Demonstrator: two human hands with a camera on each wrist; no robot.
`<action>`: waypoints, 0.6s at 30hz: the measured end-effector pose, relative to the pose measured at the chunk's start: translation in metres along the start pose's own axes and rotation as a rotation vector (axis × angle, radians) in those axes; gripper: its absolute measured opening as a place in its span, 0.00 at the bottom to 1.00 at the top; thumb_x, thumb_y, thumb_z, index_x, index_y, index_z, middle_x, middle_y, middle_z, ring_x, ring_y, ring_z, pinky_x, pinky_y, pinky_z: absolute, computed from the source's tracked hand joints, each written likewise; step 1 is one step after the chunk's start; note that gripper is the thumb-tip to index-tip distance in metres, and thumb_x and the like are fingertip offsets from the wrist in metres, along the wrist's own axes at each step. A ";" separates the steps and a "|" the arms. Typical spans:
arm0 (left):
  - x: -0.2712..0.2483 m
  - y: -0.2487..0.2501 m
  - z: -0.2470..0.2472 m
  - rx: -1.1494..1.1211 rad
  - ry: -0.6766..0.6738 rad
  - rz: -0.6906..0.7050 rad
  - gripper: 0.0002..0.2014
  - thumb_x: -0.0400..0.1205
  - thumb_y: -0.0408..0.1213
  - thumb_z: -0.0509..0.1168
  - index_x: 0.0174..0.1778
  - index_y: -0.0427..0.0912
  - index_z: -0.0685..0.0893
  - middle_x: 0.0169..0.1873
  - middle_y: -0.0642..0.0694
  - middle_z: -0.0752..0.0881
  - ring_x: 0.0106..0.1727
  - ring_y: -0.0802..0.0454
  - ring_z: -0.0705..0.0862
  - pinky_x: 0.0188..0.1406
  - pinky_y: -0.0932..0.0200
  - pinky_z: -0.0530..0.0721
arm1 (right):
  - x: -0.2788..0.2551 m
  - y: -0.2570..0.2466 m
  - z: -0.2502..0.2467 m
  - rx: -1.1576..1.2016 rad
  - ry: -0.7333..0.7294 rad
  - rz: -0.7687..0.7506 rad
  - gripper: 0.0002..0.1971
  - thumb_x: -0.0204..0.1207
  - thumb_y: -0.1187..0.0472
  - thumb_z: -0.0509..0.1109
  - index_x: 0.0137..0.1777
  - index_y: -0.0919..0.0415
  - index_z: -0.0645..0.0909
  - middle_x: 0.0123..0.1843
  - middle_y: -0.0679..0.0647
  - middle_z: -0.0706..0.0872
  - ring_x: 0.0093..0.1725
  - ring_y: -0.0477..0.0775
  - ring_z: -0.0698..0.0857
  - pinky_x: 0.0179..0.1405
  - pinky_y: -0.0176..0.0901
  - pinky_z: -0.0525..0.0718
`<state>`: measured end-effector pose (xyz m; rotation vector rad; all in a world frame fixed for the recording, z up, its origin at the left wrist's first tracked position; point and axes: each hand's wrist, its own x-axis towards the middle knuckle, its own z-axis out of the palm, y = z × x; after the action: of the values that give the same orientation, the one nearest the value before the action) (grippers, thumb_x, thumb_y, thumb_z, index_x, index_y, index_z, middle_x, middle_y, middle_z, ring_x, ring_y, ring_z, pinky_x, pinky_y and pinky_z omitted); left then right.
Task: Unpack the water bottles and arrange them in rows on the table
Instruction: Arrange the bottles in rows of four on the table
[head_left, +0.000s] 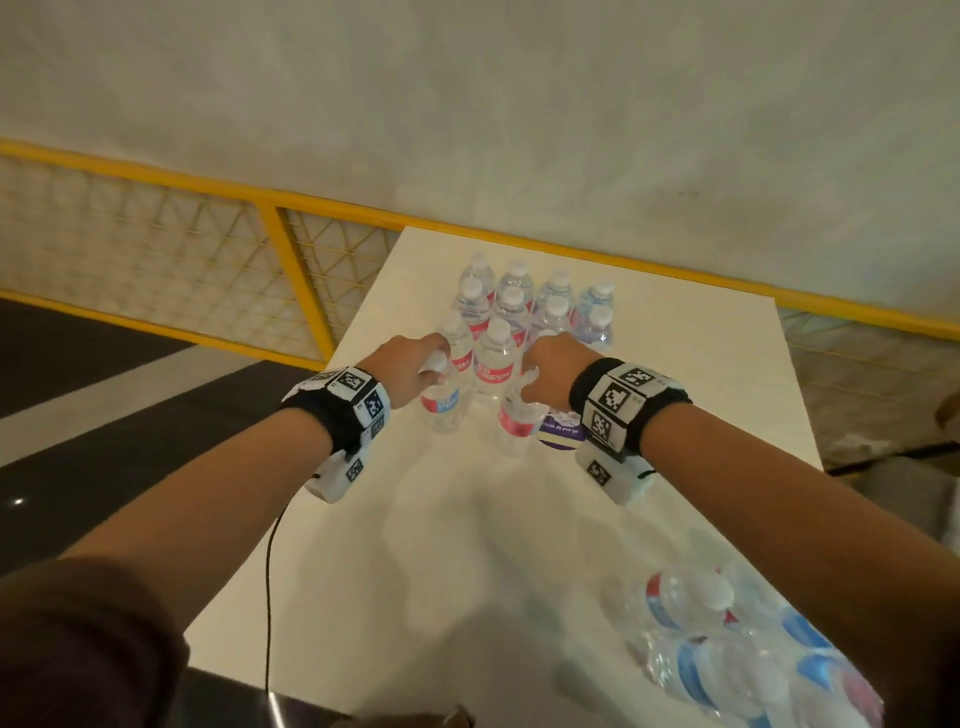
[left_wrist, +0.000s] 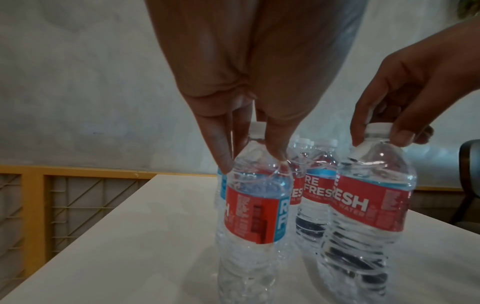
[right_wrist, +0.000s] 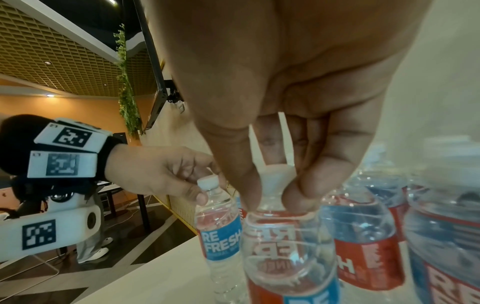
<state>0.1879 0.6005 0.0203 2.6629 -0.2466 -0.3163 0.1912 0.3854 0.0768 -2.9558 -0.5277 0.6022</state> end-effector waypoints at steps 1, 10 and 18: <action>0.003 0.000 -0.002 -0.005 -0.003 0.003 0.16 0.81 0.40 0.66 0.64 0.42 0.75 0.47 0.33 0.86 0.40 0.42 0.79 0.47 0.52 0.78 | 0.006 -0.005 0.000 -0.004 0.003 -0.003 0.19 0.77 0.55 0.68 0.62 0.66 0.82 0.60 0.61 0.85 0.58 0.61 0.85 0.59 0.52 0.85; 0.010 -0.010 -0.010 -0.082 -0.069 -0.016 0.20 0.77 0.38 0.69 0.65 0.49 0.75 0.57 0.40 0.84 0.54 0.40 0.82 0.57 0.51 0.81 | 0.029 -0.025 0.011 0.011 -0.007 -0.006 0.20 0.78 0.54 0.67 0.67 0.65 0.78 0.63 0.61 0.83 0.60 0.61 0.83 0.58 0.48 0.81; 0.015 -0.013 -0.030 0.026 -0.145 0.100 0.21 0.75 0.32 0.71 0.65 0.48 0.81 0.60 0.42 0.83 0.53 0.44 0.83 0.57 0.55 0.79 | 0.030 -0.023 0.009 0.012 -0.014 0.015 0.22 0.77 0.54 0.69 0.70 0.59 0.77 0.68 0.58 0.80 0.66 0.58 0.79 0.63 0.46 0.78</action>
<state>0.2111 0.6206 0.0379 2.6451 -0.4311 -0.4777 0.2060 0.4174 0.0610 -2.9492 -0.5023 0.6252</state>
